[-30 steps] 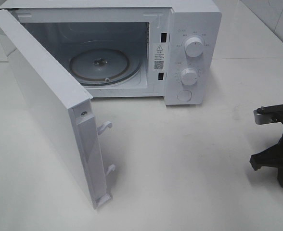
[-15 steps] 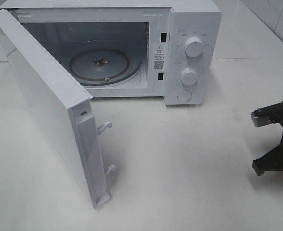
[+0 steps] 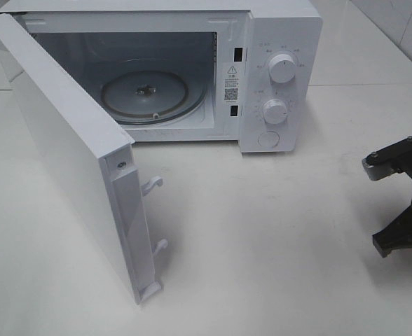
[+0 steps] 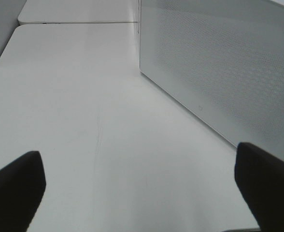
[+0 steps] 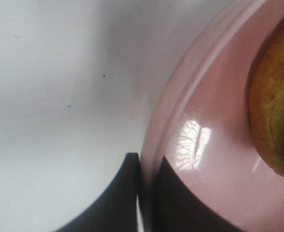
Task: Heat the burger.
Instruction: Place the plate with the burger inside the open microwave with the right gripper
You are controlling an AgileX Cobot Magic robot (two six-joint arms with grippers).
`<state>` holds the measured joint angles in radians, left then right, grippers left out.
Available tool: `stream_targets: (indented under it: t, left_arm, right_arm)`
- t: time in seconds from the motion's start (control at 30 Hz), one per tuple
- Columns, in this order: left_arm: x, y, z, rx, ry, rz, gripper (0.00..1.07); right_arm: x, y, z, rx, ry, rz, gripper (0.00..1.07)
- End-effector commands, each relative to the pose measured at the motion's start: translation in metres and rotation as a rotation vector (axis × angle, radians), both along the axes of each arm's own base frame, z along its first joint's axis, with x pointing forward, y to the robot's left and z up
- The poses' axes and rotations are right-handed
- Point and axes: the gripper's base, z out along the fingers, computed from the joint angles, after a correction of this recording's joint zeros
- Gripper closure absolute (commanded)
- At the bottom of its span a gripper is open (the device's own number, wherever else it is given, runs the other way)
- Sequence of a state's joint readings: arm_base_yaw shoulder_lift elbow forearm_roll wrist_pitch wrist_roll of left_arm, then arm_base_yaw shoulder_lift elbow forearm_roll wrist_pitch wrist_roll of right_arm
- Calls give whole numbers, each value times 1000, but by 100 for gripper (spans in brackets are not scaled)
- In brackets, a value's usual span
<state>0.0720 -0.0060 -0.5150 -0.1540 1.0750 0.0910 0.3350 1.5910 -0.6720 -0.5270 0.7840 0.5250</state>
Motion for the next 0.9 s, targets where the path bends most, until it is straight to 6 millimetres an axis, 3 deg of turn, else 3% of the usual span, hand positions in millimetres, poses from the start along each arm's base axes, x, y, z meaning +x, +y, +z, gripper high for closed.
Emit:
stream_targets:
  t: [0.03, 0.5, 0.9]
  left_arm:
    - [-2, -1, 1, -5, -25, 0, 7]
    - [-2, -1, 1, -5, -25, 0, 7]
    - [-2, -1, 1, -5, -25, 0, 7]
  right_arm:
    - [-6, 2, 14, -58, -16, 32, 107]
    - [-25, 26, 41, -62, -68, 180, 107]
    - [-50, 57, 57, -72, -80, 420, 107]
